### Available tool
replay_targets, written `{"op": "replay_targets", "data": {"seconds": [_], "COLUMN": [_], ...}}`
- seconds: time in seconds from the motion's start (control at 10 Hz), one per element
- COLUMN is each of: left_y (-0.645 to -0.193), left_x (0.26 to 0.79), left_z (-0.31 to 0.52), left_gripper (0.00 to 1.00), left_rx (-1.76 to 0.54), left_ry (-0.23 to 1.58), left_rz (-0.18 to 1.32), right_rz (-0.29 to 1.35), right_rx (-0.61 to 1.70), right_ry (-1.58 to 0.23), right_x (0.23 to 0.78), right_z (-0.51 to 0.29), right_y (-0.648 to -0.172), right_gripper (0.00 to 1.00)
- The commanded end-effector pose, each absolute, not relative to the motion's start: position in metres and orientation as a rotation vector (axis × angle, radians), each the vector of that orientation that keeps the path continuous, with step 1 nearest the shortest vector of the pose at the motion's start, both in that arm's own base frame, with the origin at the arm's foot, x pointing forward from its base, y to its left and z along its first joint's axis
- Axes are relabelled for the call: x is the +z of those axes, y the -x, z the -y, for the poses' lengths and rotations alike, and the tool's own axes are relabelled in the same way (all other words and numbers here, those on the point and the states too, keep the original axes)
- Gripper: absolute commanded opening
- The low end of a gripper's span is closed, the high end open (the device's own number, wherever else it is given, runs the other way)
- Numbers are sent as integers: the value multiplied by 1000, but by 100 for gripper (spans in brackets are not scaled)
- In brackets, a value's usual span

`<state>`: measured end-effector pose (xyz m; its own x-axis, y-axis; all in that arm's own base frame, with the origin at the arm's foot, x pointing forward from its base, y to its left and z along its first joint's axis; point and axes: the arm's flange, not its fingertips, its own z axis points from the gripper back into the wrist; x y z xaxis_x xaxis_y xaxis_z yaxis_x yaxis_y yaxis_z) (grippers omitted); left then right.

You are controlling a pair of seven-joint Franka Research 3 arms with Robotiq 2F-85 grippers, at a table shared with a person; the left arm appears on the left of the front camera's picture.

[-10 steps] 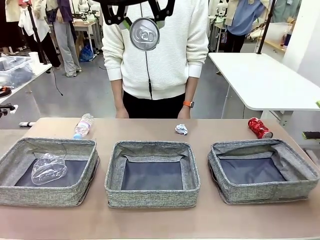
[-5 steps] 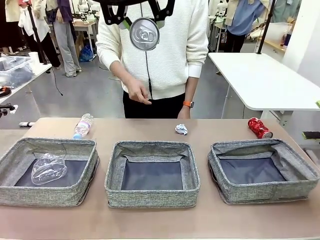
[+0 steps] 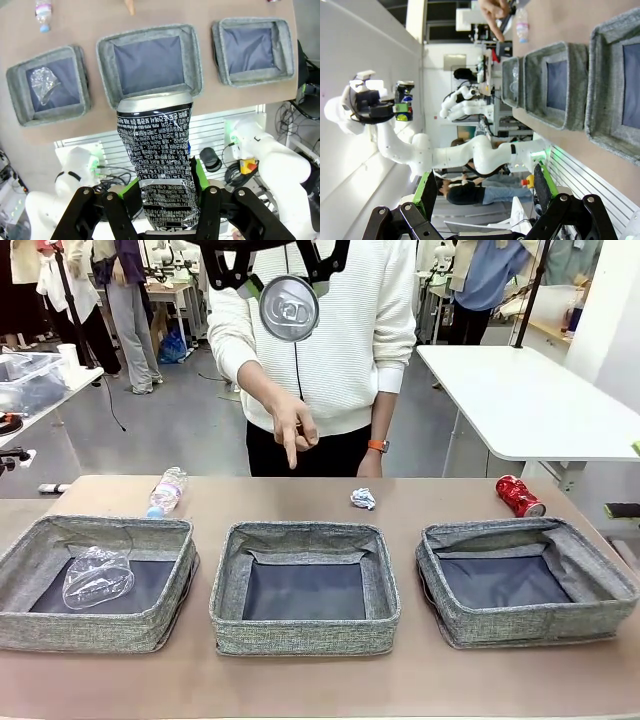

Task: Sort the waste into the appropriate baskets.
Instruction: Place the picked waste into the Fabric basket indicated by the person.

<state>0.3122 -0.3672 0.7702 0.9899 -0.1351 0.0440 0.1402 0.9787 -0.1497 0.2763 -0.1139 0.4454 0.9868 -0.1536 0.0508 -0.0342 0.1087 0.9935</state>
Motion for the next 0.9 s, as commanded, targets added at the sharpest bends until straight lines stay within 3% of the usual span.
{"op": "replay_targets", "data": {"seconds": [0.0, 0.4, 0.5, 0.8], "left_y": [-309, -312, -312, -320], "left_x": [772, 770, 737, 622], "left_z": [364, 367, 369, 359], "left_gripper": [37, 37, 37, 37], "left_rx": [-143, -139, -52, -65], "left_ry": [164, 153, 106, 90], "left_rz": [26, 34, 114, 57], "right_rz": [151, 151, 151, 151], "right_rx": [-107, -107, -107, -107], "right_ry": [-1486, -1486, -1486, -1486], "right_x": [452, 452, 452, 452], "right_z": [113, 113, 113, 113], "right_y": [-277, -277, -277, -277], "right_gripper": [100, 100, 100, 100]}}
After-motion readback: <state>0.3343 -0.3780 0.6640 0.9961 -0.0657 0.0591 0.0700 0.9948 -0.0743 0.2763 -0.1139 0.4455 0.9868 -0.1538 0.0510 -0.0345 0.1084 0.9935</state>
